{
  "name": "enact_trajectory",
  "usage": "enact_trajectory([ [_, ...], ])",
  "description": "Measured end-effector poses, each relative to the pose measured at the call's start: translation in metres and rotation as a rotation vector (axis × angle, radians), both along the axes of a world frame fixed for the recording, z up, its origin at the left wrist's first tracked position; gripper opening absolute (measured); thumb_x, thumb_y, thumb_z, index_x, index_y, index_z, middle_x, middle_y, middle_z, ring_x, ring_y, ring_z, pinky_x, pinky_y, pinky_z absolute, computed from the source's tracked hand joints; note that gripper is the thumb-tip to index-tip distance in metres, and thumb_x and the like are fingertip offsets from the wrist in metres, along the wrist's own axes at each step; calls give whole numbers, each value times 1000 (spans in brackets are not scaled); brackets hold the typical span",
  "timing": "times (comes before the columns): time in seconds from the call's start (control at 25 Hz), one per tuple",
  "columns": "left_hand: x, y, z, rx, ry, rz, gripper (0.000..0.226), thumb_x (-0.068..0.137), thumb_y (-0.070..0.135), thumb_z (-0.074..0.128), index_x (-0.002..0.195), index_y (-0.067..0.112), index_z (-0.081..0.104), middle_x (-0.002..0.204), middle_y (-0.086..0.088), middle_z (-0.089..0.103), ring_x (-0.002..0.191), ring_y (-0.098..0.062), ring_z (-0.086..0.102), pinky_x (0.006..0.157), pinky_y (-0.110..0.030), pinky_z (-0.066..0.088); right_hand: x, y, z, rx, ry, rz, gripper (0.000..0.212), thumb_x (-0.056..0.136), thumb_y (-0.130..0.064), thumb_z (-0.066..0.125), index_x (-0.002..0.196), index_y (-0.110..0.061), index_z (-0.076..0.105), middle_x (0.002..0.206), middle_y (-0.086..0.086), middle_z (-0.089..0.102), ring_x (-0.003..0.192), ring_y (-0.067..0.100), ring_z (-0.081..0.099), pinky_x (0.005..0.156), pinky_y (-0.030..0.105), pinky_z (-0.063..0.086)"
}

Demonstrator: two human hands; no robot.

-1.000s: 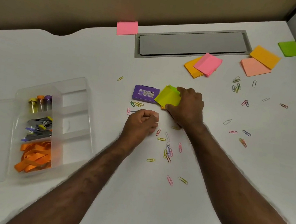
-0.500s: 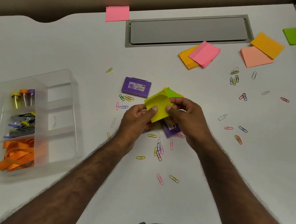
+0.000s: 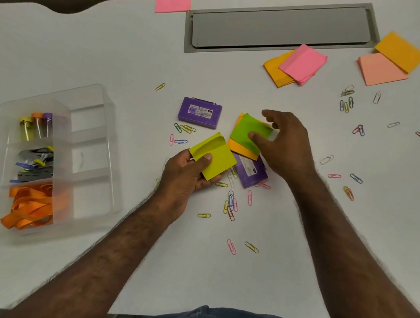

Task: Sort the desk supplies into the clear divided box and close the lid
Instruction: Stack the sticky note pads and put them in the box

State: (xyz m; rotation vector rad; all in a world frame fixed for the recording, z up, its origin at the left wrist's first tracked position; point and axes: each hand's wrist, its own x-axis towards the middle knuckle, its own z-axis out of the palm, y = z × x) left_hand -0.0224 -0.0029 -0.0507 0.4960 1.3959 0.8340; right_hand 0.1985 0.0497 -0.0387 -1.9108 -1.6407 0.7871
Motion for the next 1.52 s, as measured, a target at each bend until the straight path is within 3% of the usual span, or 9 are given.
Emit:
enact_trajectory([
  [0.12,-4,-1,1,0,-6,6,26,97,17,69,123,16,65,124,-14,73,103,-34,76,87,-49,62,0,10,-8,-96,-174,107,72,81,-46,80,144,-19,56,138,8,59,127,31,51,108,44,42],
  [0.36,-7,-6,1,18,17,-15,34,97,18,69,130,13,63,124,-15,72,105,-35,75,87,-47,62,-3,3,-15,-126,-208,90,81,75,-52,84,145,-22,54,132,11,58,124,33,50,104,45,42],
  [0.48,-5,-9,4,19,38,-36,36,97,21,69,131,14,62,126,-16,71,107,-36,74,92,-53,60,0,-4,-12,-129,-164,67,72,81,-46,82,142,-19,55,127,13,59,120,34,52,101,42,41],
  [0.6,-3,-14,8,46,63,-77,30,98,24,68,126,18,63,124,-14,71,107,-33,74,90,-51,61,2,-15,-5,-47,-125,33,43,95,-29,69,134,-14,59,123,13,63,114,32,57,91,37,42],
  [0.8,1,-17,14,73,75,-108,31,98,26,67,128,19,61,126,-13,70,107,-34,73,90,-50,62,10,-38,20,11,106,-113,24,102,-18,59,123,-13,68,112,5,71,95,22,66,79,34,53],
  [1.0,11,-18,20,80,55,-109,28,102,21,61,130,19,62,124,-11,71,102,-32,76,86,-46,63,12,-64,46,-44,686,-260,23,98,-7,65,121,-7,68,95,11,74,71,18,70,56,31,51],
  [1.08,17,-20,24,88,37,-129,26,104,23,59,129,21,63,120,-9,75,99,-30,77,84,-43,64,4,-76,50,-83,789,-225,24,96,-6,68,119,-8,69,88,8,74,69,19,72,54,31,53],
  [1.36,25,-35,40,187,-57,-180,42,97,57,56,122,25,68,115,-12,77,102,-36,76,85,-44,64,-25,-102,41,-92,613,-165,21,92,-15,75,113,-16,72,88,5,77,68,24,77,64,45,64],
  [1.52,14,-46,35,220,55,-131,27,98,31,67,123,21,67,114,-10,77,102,-32,76,78,-38,64,-31,-104,32,-98,526,-97,21,90,-25,78,110,-20,74,85,2,75,67,19,75,64,38,62],
])
